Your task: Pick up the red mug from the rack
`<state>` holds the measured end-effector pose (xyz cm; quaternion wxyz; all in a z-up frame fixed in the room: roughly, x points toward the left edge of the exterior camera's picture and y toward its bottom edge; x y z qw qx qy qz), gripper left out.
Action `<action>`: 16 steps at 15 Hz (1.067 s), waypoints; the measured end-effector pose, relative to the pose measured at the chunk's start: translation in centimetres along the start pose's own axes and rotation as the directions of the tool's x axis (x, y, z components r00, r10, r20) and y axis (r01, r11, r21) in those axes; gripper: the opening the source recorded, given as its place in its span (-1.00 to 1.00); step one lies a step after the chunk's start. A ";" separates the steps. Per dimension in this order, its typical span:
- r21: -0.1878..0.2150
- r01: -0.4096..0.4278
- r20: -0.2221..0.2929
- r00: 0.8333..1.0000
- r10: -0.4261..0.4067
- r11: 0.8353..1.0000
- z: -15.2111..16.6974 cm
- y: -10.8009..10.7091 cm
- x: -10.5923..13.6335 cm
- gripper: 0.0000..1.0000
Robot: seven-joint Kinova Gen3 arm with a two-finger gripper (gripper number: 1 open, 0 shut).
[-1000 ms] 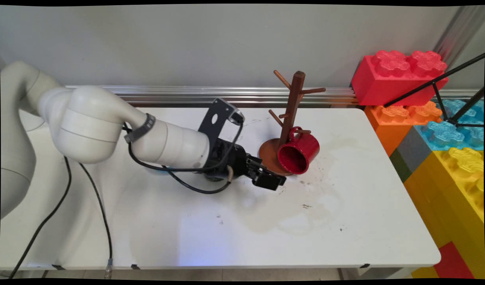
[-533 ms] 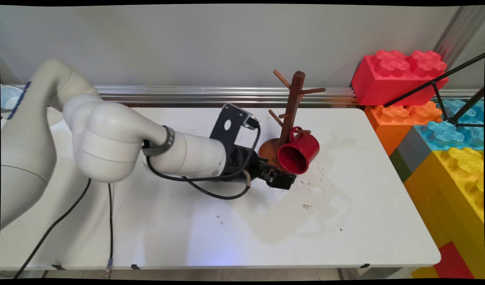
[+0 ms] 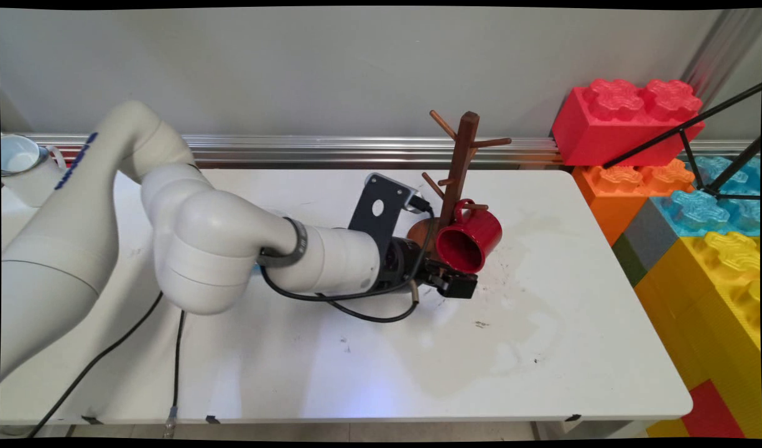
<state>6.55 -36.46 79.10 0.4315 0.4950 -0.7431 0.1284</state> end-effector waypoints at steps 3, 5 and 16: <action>0.023 0.012 -0.017 1.000 -0.012 1.000 1.1 0.4 -0.1 1.00; 0.034 0.025 -0.028 0.999 -0.024 0.999 1.8 0.6 -0.2 1.00; 0.058 0.135 -0.102 0.986 -0.129 0.989 6.4 1.8 -0.1 1.00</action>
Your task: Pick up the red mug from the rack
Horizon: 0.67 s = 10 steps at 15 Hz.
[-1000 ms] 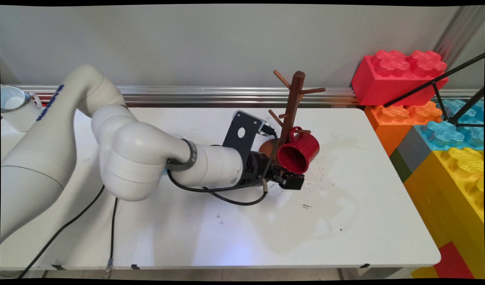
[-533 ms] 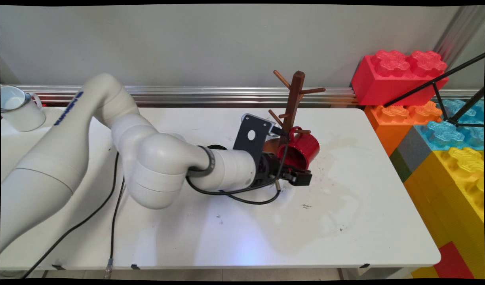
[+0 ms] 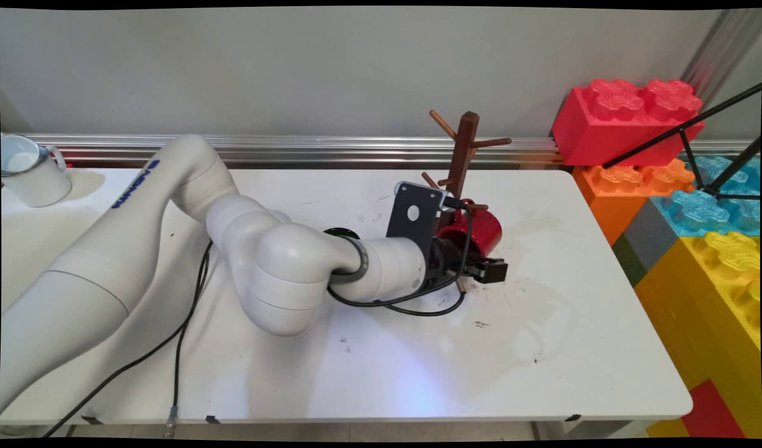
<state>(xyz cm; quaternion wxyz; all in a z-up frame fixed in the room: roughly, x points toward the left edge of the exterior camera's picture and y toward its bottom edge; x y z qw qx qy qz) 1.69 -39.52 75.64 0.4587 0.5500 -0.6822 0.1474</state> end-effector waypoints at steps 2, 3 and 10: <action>0.004 0.013 -0.009 1.000 -0.013 1.000 0.5 0.2 0.0 1.00; 0.007 0.020 -0.013 1.000 -0.020 1.000 0.7 0.3 0.0 1.00; 0.024 0.074 -0.046 0.996 -0.073 0.997 2.3 0.8 -0.1 1.00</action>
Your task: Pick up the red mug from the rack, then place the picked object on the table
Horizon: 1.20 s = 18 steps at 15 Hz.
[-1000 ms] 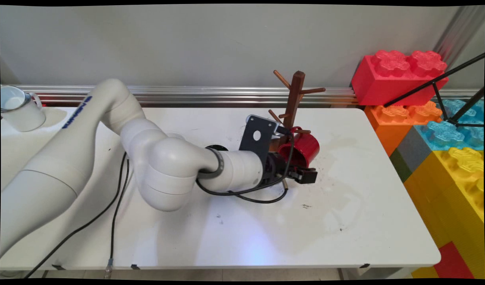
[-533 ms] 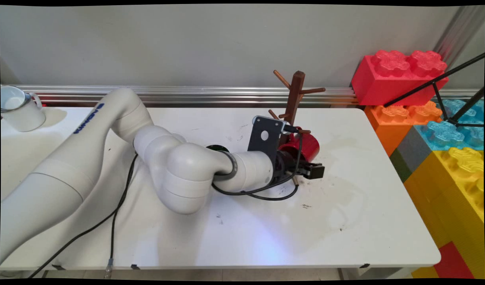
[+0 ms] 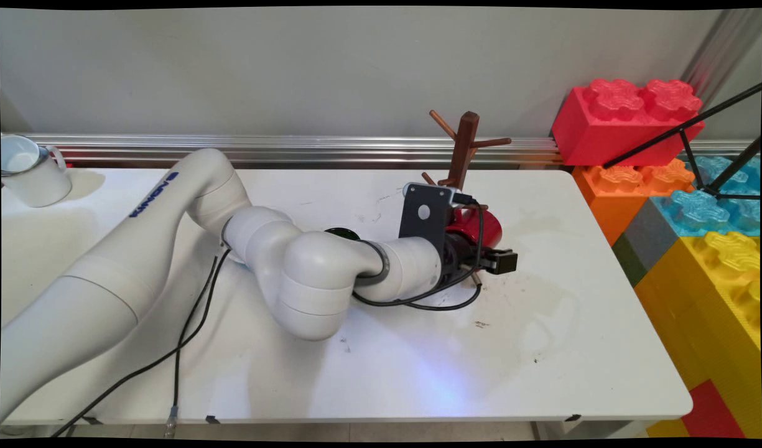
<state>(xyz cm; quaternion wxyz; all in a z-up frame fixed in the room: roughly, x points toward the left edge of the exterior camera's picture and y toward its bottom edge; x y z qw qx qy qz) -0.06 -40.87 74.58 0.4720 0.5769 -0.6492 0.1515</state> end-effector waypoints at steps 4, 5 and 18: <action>0.009 0.024 -0.014 1.000 -0.024 1.000 0.7 0.1 -0.1 1.00; 0.011 0.027 -0.016 1.000 -0.027 1.000 0.8 0.2 -0.1 1.00; 0.030 0.055 -0.022 0.998 -0.054 0.998 1.3 0.1 -0.2 -1.00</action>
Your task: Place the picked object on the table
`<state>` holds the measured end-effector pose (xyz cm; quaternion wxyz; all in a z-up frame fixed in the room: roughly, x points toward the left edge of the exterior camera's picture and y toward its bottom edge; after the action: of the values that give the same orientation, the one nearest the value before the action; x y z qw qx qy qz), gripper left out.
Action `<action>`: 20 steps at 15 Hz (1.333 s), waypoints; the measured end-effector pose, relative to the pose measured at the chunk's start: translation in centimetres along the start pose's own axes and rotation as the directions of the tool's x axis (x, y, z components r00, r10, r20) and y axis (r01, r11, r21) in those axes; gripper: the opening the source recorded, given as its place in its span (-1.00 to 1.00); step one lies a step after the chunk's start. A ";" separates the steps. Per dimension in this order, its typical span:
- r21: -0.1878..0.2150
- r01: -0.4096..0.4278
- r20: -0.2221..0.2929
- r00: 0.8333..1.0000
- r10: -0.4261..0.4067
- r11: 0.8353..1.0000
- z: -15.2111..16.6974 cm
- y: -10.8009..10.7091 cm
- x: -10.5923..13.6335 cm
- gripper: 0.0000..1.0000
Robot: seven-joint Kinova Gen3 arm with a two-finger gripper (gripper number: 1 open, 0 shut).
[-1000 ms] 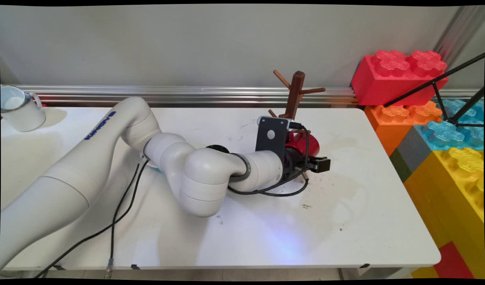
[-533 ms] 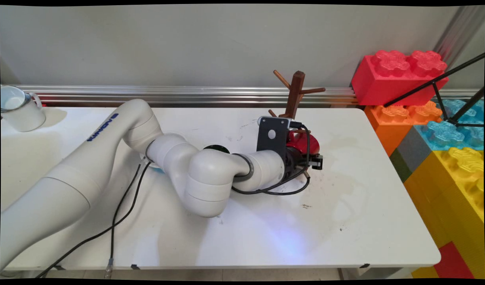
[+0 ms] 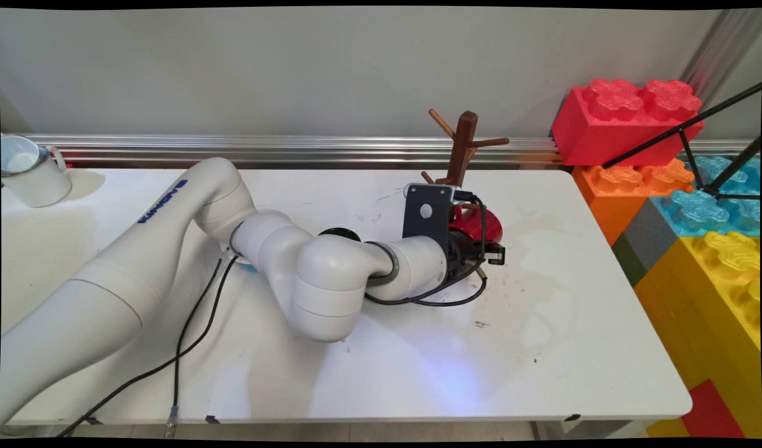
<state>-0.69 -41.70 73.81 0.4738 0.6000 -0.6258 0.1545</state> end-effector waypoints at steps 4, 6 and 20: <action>-0.004 0.009 -0.002 1.000 -0.009 1.000 -0.1 0.1 0.1 -1.00; -0.013 0.018 -0.006 1.000 -0.018 1.000 -0.2 0.3 0.3 -1.00; -0.116 0.079 -0.019 0.996 -0.082 0.990 -0.9 4.1 1.4 -1.00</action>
<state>-3.75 -40.92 76.89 0.5209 0.5947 -0.6031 0.1062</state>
